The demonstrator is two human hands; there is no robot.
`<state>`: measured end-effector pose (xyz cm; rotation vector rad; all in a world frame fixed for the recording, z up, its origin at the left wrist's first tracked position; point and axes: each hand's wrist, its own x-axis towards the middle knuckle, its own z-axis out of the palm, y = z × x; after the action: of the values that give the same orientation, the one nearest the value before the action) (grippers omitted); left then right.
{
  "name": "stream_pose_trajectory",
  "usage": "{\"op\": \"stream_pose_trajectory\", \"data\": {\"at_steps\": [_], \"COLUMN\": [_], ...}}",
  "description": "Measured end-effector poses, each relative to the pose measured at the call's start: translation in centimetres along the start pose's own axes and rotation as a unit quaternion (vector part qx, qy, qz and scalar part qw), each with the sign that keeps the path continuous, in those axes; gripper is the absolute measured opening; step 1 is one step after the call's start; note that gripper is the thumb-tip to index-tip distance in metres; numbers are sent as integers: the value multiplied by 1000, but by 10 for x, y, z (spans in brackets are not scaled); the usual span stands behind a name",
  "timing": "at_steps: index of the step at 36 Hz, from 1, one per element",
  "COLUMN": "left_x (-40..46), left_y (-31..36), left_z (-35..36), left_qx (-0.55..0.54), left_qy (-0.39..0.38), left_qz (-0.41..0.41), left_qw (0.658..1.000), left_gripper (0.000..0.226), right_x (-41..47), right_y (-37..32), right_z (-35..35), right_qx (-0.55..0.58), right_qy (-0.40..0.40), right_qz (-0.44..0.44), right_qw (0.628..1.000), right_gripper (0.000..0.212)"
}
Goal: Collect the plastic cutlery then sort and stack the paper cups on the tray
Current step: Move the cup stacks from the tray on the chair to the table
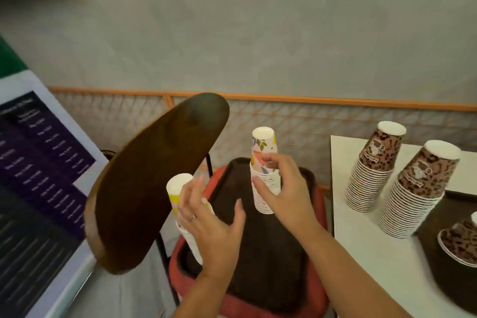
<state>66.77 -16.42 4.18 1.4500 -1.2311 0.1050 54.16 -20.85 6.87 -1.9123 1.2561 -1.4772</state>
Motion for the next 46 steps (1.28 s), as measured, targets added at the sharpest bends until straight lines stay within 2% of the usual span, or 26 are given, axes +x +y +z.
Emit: {"op": "stream_pose_trajectory", "data": {"at_steps": [4,7,11,15,21,26,32,41,46], "left_x": [4,6,8,6,-3,-17,-31,-32,-34], "left_y": [-36,-61,-79,-93,-112,-126,-139,-150,-129], "left_z": [-19,-24,-24,-24,-15,-5,9,24,35], "left_qx": [39,5,-62,-119,-83,-52,-14,10,-23], "left_qy": [-21,-60,-137,-196,-231,-299,-346,-357,-355], "left_qz": [-46,-113,-193,-191,-177,-211,-240,-240,-256], "left_qw": [998,992,970,954,953,929,907,902,899], "left_gripper": [99,105,106,98,95,94,94,94,90], "right_x": [1,1,2,0,-7,-11,-14,-21,-20], "right_y": [-11,-18,-22,-25,-20,-8,3,7,2], "right_z": [45,76,104,125,124,103,79,61,45], "right_qx": [-8,-9,15,40,66,76,82,81,86], "right_qy": [-77,-129,-175,-207,-175,-144,-99,-55,-26], "right_qz": [10,25,58,75,118,165,221,259,227], "right_qw": [997,991,983,975,975,973,967,961,970], "right_gripper": [45,55,69,76,64,65,60,66,61]}}
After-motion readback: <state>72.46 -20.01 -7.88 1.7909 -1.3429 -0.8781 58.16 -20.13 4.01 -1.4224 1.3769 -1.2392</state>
